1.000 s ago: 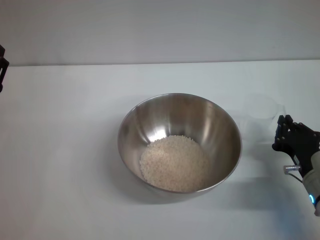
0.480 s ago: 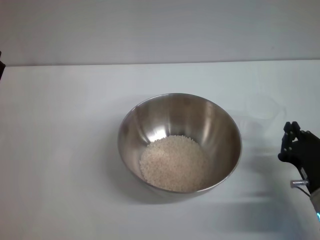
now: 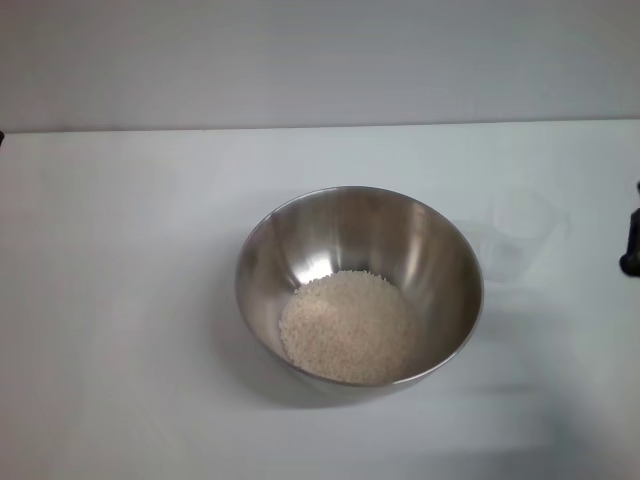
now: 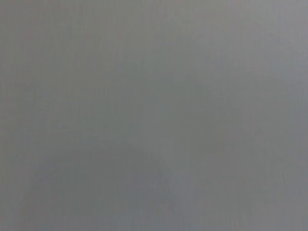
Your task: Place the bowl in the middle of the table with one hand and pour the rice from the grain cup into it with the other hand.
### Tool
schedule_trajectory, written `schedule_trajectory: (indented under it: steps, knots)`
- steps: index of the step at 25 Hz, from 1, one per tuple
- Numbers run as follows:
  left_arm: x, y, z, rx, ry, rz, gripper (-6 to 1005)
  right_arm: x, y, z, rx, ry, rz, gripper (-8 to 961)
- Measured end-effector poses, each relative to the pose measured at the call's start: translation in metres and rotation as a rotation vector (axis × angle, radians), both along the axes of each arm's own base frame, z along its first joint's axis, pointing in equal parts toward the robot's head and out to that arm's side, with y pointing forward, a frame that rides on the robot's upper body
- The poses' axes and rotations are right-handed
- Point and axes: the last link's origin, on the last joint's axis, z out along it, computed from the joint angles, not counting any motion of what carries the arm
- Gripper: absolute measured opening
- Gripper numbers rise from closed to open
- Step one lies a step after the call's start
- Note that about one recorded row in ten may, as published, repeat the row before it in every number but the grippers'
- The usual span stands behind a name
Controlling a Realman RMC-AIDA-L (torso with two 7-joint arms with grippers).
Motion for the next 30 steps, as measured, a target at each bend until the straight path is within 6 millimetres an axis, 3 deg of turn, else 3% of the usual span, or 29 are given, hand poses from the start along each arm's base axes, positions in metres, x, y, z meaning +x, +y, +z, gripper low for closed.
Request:
schedule_trajectory:
  steps: [7,18,30]
  knots:
    - [-0.001,-0.001,0.0,0.0,0.001,0.002,859,0.002,0.027,0.031,0.081,0.017,0.058,164]
    - [-0.002,-0.003,0.0,0.021,0.034,0.012,864,0.002,0.038,0.043,0.123,0.001,0.056,636]
    - [0.004,0.004,0.001,0.041,0.073,0.003,866,0.012,0.047,0.051,0.165,0.047,-0.028,633]
